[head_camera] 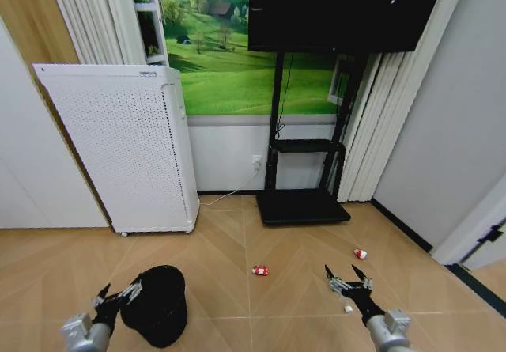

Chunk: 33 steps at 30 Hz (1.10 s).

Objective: Pick up the trash bin and place the garbage on the floor into it.

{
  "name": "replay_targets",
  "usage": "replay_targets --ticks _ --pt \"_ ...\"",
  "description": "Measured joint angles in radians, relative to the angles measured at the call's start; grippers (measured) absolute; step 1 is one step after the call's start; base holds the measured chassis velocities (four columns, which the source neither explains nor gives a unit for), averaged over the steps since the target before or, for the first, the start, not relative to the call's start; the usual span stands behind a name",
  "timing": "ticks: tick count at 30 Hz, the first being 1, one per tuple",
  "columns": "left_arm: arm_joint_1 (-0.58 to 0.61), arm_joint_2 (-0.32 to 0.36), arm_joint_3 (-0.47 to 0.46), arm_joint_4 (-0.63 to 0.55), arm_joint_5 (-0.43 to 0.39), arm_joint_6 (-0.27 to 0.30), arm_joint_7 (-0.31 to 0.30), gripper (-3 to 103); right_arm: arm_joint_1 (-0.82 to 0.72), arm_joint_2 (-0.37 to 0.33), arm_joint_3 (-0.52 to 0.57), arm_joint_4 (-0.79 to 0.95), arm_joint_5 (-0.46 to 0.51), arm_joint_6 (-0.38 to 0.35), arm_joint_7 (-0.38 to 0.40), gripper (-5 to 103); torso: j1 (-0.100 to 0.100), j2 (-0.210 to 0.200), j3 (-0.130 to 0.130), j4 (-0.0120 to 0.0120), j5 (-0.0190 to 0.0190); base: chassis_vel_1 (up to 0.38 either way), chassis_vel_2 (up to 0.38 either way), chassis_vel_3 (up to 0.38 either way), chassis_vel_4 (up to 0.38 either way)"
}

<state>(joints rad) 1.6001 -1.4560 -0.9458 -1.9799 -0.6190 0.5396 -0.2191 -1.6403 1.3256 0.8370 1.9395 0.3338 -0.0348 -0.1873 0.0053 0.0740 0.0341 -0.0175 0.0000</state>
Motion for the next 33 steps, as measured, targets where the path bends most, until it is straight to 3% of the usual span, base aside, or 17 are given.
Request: replay_targets --ticks 7,10,13,33 --pt "-0.050 0.020 0.005 0.061 -0.081 0.121 -0.061 100 -0.010 -0.008 0.015 -0.017 0.011 0.019 0.002 100 0.001 0.002 0.001 -0.0005 0.0000 0.000 0.000 0.000 0.000" --pt "-0.073 0.029 0.012 0.086 -0.088 0.141 -0.051 100 -0.011 -0.007 0.015 -0.031 0.012 0.033 0.002 100 0.001 0.003 0.003 -0.0003 0.0000 0.000 0.000 0.000 0.000" --pt "-0.094 0.036 0.022 0.106 -0.067 0.141 0.004 103 -0.009 -0.004 0.012 -0.042 0.011 0.037 0.005 100 0.001 0.005 0.004 -0.0005 -0.0001 0.000 0.000 0.000 0.000" --pt "-0.098 0.016 0.038 0.127 -0.043 0.131 0.006 30 0.071 -0.020 -0.005 -0.104 0.008 0.001 0.025 100 0.002 0.009 0.007 -0.0004 0.0001 0.000 0.000 0.000 0.000"
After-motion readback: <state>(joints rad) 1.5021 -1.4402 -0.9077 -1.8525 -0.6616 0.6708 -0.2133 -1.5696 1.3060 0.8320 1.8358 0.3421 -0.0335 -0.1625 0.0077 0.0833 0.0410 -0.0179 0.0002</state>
